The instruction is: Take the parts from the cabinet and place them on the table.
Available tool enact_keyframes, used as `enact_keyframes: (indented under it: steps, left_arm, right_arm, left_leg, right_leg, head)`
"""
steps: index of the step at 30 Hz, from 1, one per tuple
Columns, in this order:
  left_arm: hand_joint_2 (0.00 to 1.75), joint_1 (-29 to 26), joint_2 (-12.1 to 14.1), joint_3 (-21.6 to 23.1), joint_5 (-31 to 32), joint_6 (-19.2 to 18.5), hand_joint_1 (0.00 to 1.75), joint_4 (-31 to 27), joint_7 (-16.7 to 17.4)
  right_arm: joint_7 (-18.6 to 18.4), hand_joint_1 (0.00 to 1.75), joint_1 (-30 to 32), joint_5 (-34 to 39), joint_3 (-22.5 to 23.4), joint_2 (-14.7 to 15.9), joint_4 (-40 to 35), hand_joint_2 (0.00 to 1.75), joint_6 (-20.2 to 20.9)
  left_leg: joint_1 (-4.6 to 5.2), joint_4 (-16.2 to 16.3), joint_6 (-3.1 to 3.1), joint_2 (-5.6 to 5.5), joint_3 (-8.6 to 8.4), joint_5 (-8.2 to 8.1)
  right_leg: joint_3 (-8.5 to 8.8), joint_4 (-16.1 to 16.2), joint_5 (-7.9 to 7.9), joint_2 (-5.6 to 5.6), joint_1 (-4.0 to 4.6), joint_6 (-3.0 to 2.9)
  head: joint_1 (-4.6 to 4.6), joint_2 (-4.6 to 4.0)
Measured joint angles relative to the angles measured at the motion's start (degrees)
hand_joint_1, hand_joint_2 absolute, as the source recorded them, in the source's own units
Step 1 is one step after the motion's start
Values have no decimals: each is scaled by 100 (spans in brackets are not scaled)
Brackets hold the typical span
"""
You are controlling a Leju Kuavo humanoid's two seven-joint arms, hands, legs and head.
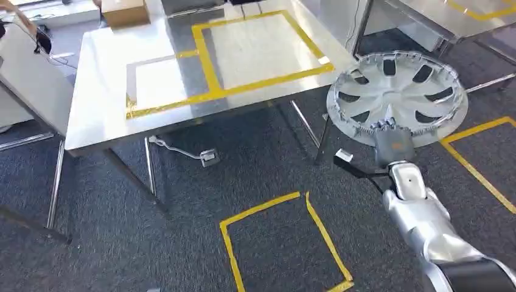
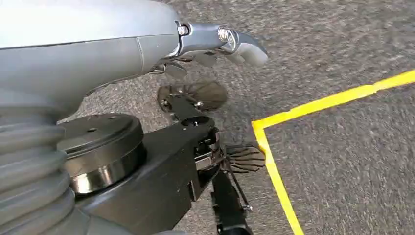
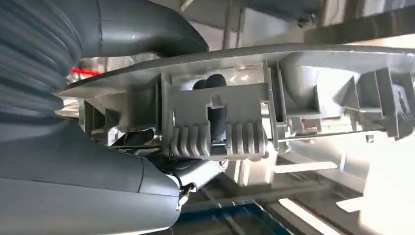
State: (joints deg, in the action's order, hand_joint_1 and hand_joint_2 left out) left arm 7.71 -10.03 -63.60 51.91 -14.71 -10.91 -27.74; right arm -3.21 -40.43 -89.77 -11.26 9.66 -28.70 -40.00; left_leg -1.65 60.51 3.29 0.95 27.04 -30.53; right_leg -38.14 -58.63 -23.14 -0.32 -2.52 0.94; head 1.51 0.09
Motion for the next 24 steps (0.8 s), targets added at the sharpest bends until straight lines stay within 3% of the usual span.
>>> enact_keyframes:
  steps: [1,2,3,4,6,7,8,9,10,11,12,13,14,15,16,17,18,19,21,22,23,24]
  left_arm:
    - [175,9,0,11,6,13,0,0,-4]
    - [175,7,0,20,9,30,0,2,0]
    - [175,-3,0,33,11,35,0,2,4]
    - [175,-34,0,39,17,41,0,4,11]
    - [175,-74,0,42,22,48,0,7,13]
    - [175,-80,0,44,22,48,0,9,13]
    - [175,-87,0,44,22,48,0,11,13]
    - [175,-98,-2,44,24,48,0,11,13]
    - [175,-137,7,44,24,48,0,11,13]
    - [175,-152,29,44,24,50,0,11,11]
    - [175,-175,26,44,24,50,0,11,15]
    - [175,-181,18,44,24,50,0,9,13]
    - [175,-151,13,46,24,50,0,9,9]
    - [175,-92,0,50,24,50,0,9,7]
    - [175,-72,9,50,24,50,0,2,2]
    - [175,-44,13,50,24,50,0,0,-2]
    - [175,-36,13,50,24,57,0,0,-4]
    - [175,-45,4,52,24,65,0,2,-2]
    - [175,-79,0,52,33,77,0,4,2]
    - [175,-88,-11,57,48,83,0,7,9]
    - [175,-89,-17,61,59,83,0,9,13]
    - [175,-93,-22,72,66,85,0,11,13]
  right_arm:
    - [-7,175,9,7,7,2,2,175,2]
    - [-9,175,22,15,9,2,7,175,0]
    - [-7,175,39,13,9,2,13,175,-4]
    - [2,175,56,13,9,-4,13,175,-7]
    - [7,175,74,-11,9,-17,13,175,-7]
    - [4,175,77,-11,9,-20,13,175,-7]
    - [4,175,76,-11,9,-20,15,175,-4]
    - [4,175,79,-11,9,-28,15,175,-4]
    - [2,175,110,-11,9,-44,22,175,-4]
    - [2,175,79,-9,9,-48,48,175,-13]
    - [0,175,74,-13,9,-70,50,175,-11]
    - [13,175,74,-20,9,-87,4,175,-13]
    - [5,175,36,-15,11,-85,2,175,-13]
    - [-4,175,-11,-2,15,-74,-4,175,-7]
    - [0,175,-23,-4,26,-72,-13,175,-4]
    - [4,175,-26,-7,26,-72,-11,175,-4]
    - [20,175,-26,-13,26,-72,-11,175,-9]
    - [57,175,-23,-20,26,-72,-4,175,-11]
    - [182,175,-25,-20,24,-74,26,175,-13]
    - [221,175,-24,-20,17,-74,50,175,-9]
    - [263,175,-24,-20,-5,-77,70,175,-7]
    - [322,175,-24,-20,-59,-90,92,175,-7]
  left_leg:
    - [-1,523,-5,-21,306,240]
    - [4,984,-15,-28,632,286]
    - [21,1320,-29,-32,925,111]
    - [46,1510,-56,-37,1179,-224]
    - [102,1449,-133,-60,1506,-943]
    - [133,1249,-189,-70,1597,-1067]
    - [166,972,-248,-79,1637,-970]
    - [212,627,-324,-99,1650,-600]
    - [273,106,-462,-142,1647,452]
    - [358,-292,-493,-188,1680,1189]
    - [358,-256,-510,-252,1599,1225]
    - [382,-251,-494,-244,1511,1176]
    - [366,-249,-518,-237,1445,1112]
    - [345,-222,-564,-226,1322,1085]
    - [327,-240,-594,-238,1197,983]
    - [323,-250,-620,-221,1082,870]
    - [316,-257,-629,-219,954,748]
    - [310,-268,-636,-221,795,612]
    - [295,-286,-632,-237,476,356]
    - [288,-295,-625,-258,310,222]
    - [279,-297,-597,-282,145,97]
    - [276,-294,-582,-299,-41,-37]
  right_leg:
    - [95,11,-77,-2,9,-45]
    - [187,33,-150,3,24,-72]
    - [298,58,-230,12,42,-90]
    - [432,86,-321,39,63,-112]
    - [746,140,-525,92,114,-139]
    - [920,164,-639,113,144,-151]
    - [1083,184,-749,123,176,-167]
    - [1244,199,-859,124,205,-170]
    - [1348,235,-999,128,204,-176]
    - [1491,191,-1130,179,252,-142]
    - [1583,239,-1270,227,258,-115]
    - [1795,258,-1310,256,257,-117]
    - [1738,60,-1162,265,257,-74]
    - [1551,-332,-971,268,253,-42]
    - [1216,-873,-751,183,235,-17]
    - [883,-1318,-629,115,240,6]
    - [524,-1637,-698,96,234,36]
    - [210,-1774,-1004,87,223,56]
    - [-250,-1690,-1630,71,221,76]
    - [-410,-1525,-1797,65,221,78]
    - [-526,-1247,-1733,64,221,74]
    - [-598,-801,-1265,62,224,54]
  head:
    - [-13,0]
    - [-31,0]
    - [-43,0]
    - [-44,0]
    - [-65,0]
    - [-70,0]
    - [-74,0]
    - [-78,0]
    - [-79,0]
    - [-61,0]
    - [-63,0]
    - [-66,0]
    - [-52,0]
    - [-85,0]
    - [-74,0]
    - [-72,0]
    - [-48,0]
    - [-50,0]
    - [-35,0]
    - [-30,0]
    - [-17,0]
    - [-13,0]
